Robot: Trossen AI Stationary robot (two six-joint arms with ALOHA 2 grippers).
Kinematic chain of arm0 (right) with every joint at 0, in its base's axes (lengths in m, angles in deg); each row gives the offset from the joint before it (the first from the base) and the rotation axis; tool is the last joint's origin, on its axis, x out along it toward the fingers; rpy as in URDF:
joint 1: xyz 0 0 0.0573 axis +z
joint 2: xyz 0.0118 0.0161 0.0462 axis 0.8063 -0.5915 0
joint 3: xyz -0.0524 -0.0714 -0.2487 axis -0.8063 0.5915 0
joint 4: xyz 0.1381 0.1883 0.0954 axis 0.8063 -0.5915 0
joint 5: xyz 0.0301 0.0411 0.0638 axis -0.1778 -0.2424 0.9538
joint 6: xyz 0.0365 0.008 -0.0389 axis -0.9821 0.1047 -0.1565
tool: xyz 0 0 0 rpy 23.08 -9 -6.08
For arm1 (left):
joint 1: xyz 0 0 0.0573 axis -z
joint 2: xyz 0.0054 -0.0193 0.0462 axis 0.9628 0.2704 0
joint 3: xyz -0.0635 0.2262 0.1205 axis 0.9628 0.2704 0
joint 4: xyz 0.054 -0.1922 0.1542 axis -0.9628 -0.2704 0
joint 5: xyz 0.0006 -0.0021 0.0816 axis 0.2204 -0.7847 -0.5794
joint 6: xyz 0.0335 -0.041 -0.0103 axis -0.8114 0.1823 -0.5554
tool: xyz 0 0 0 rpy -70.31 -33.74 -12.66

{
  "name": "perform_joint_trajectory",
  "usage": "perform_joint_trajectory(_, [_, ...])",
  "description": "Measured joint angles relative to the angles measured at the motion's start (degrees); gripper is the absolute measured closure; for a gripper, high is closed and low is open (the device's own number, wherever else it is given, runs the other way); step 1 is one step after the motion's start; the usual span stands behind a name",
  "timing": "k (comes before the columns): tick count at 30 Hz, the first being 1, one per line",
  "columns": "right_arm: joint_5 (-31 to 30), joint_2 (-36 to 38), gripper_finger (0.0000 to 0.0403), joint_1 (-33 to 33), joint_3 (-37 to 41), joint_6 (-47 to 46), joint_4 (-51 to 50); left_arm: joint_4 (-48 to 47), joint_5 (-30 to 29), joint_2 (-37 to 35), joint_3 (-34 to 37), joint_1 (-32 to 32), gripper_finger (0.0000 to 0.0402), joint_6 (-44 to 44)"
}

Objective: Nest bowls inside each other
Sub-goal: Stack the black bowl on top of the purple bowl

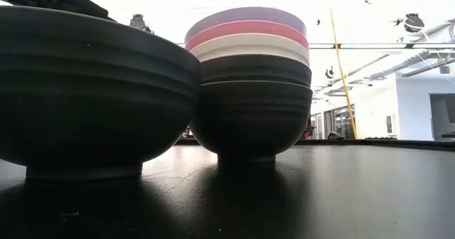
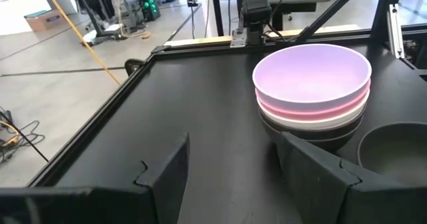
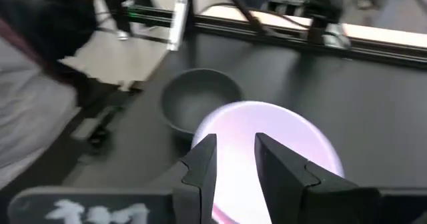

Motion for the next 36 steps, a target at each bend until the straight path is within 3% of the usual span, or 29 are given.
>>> perform_joint_trajectory(8, [-1.5, -3.7, 0.0307, 8.6, -1.7, -1.4, 4.2, 0.2, 0.0, 0.0, 0.0, 0.0, 0.0169, 1.1])
perform_joint_trajectory(16, [-9.0, -4.3, 0.0307, 9.5, -0.9, -1.3, 2.8, 0.4, 0.0, 0.0, 0.0, 0.0, 0.017, 2.7])
perform_joint_trajectory(20, [-8.5, -7.1, 0.0307, 8.3, -0.2, -3.9, 6.1, 0.4, 0.1, 0.0, 0.0, 0.0, 0.017, 3.0])
perform_joint_trajectory(27, [-1.0, -15.3, 0.0304, 9.1, -4.6, -5.2, 6.0, 0.1, 0.1, 0.1, 0.0, 0.0, 0.0169, 3.8])
perform_joint_trajectory(36, [0.9, -21.7, 0.0256, 9.9, -10.0, -5.1, 5.2, 0.0, 0.2, 0.1, 0.0, 0.0, 0.017, 4.1])
